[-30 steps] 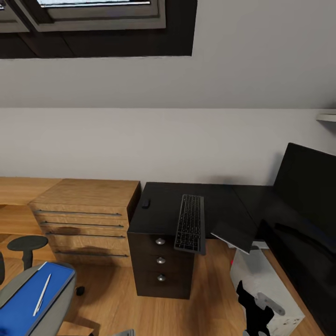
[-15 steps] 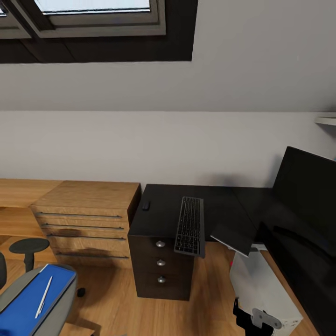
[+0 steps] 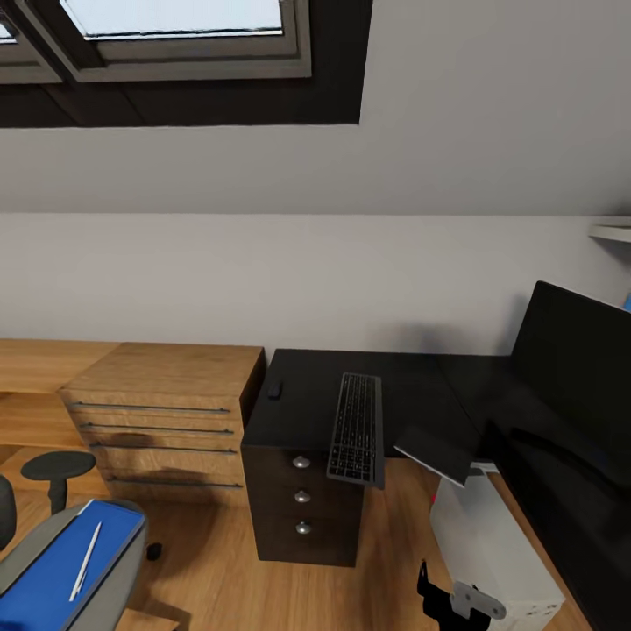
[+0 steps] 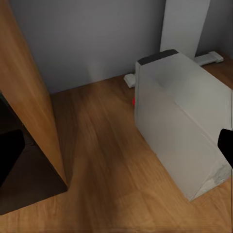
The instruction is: In the bedroom, organize the workspace by keeping the computer under the desk, ensuring the monitor is on the desk, placing the keyboard on the desk next to the monitor, placing the mouse on the desk next to the keyboard, moving the folder from the swivel chair onto the desk next to the mouse, stacking the notebook on top of the folder with the pen on top of the notebook, and positioning the swivel chair next to the desk.
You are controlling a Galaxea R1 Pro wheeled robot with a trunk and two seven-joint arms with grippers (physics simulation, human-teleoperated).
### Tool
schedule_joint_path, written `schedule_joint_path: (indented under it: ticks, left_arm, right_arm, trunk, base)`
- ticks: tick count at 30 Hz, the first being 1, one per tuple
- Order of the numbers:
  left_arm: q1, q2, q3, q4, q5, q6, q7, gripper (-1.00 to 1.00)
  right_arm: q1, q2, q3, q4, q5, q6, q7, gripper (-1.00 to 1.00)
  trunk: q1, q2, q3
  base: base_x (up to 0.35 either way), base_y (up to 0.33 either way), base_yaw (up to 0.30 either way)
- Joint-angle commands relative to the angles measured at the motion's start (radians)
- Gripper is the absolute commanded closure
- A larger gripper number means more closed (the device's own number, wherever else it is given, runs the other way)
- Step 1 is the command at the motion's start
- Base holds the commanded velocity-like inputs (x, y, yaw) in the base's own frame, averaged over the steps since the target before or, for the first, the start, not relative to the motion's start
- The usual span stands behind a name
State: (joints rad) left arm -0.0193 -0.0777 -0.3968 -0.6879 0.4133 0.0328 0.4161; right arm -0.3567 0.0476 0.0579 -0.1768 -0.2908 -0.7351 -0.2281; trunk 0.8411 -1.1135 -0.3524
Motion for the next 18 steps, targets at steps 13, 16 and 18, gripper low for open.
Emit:
schedule_joint_path:
  ticks: [13,16,18]
  left_arm:
    - [-0.001,0.039,0.022,0.045,0.007,-0.100,0.007,-1.00]
    - [-0.001,0.040,0.023,0.046,0.008,-0.101,0.007,-1.00]
    - [-0.001,0.041,0.024,0.047,0.008,-0.102,0.007,-1.00]
  right_arm:
    - [-0.001,-0.009,0.004,0.017,-0.007,0.001,-0.005,-1.00]
    - [-0.001,-0.009,0.004,0.018,-0.007,0.002,-0.005,-1.00]
    - [-0.001,-0.008,0.005,0.018,-0.007,0.002,-0.005,-1.00]
  trunk:
    - [-0.050,0.090,0.040]
    - [-0.061,0.111,0.049]
    - [-0.069,0.125,0.055]
  base:
    - [-0.266,0.000,0.000]
    - [-0.336,0.000,0.000]
    - [-0.338,0.000,0.000]
